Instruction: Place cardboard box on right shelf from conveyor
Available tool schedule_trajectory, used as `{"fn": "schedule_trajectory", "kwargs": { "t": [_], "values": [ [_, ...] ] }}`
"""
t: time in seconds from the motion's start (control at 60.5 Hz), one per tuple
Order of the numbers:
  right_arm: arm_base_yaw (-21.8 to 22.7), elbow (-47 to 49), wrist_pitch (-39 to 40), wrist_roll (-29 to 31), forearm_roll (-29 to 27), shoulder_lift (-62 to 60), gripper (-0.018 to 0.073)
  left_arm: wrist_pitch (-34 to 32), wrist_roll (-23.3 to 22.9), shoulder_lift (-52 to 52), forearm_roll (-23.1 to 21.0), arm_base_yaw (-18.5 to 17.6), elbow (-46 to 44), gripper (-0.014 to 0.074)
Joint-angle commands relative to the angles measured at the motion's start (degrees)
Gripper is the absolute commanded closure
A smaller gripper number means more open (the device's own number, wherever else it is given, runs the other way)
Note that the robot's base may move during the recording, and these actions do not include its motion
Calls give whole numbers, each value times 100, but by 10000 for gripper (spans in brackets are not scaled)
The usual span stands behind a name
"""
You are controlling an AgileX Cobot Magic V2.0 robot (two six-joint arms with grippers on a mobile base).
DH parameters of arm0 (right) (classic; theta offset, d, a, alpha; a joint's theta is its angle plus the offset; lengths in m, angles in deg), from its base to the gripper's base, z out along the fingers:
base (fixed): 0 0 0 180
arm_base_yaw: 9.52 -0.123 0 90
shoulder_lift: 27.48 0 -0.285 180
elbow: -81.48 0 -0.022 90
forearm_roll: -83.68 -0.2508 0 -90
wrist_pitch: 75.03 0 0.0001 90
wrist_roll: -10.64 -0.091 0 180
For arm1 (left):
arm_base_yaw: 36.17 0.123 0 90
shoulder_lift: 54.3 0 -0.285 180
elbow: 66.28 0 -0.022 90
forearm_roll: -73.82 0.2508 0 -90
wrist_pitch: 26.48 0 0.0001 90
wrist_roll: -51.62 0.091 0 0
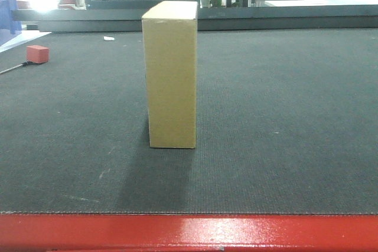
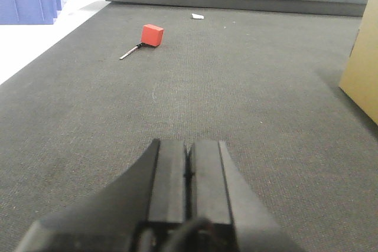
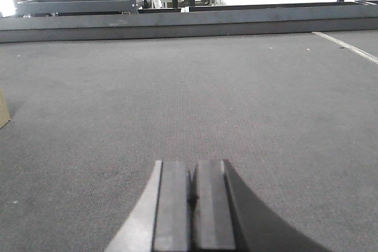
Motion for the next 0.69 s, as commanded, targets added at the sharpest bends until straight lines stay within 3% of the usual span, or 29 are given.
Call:
{"fn": "schedule_trajectory", "kwargs": {
  "t": [0.0,0.678],
  "values": [
    [4,34,524,38,29,-117,535,-479,1,83,-34,-11,49,713],
    [4,34,771,38,29,-117,535,-479,1,83,-34,-11,49,713]
  ]
}}
